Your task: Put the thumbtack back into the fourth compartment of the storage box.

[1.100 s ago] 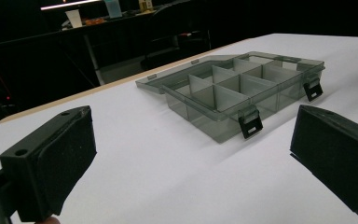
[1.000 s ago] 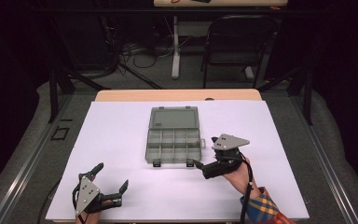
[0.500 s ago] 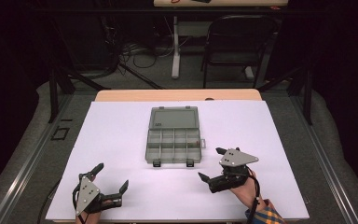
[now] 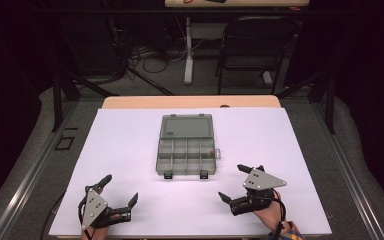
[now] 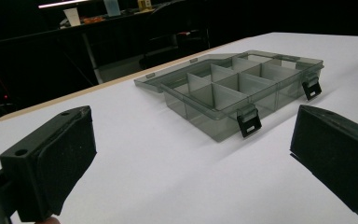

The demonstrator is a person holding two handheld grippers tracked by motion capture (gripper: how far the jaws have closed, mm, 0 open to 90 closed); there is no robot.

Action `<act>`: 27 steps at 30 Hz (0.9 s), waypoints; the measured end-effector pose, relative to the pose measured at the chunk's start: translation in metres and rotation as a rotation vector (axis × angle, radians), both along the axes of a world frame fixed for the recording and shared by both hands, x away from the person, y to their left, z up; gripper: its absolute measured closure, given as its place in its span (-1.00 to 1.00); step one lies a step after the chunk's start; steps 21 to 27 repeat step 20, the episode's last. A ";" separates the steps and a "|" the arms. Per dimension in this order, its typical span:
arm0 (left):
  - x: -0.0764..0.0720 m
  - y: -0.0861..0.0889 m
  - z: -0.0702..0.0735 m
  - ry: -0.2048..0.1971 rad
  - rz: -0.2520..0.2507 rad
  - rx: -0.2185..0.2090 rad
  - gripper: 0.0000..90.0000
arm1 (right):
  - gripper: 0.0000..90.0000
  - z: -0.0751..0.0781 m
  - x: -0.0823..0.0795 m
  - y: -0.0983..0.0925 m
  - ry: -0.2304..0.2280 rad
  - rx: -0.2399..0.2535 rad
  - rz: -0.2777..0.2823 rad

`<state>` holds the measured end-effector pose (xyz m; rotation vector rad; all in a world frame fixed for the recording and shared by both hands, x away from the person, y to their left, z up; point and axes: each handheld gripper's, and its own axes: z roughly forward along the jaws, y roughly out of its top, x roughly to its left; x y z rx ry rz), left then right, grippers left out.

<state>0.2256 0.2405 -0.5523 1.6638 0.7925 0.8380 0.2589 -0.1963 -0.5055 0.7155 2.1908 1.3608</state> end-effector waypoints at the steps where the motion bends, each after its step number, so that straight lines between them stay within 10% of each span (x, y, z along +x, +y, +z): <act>1: 0.000 0.000 0.000 0.001 0.000 0.002 -1.00 | -1.00 -0.001 -0.001 -0.001 -0.003 -0.001 0.001; 27: 0.003 -0.003 -0.002 0.012 -0.004 0.008 -1.00 | -1.00 -0.016 -0.022 -0.018 -0.059 -0.011 0.011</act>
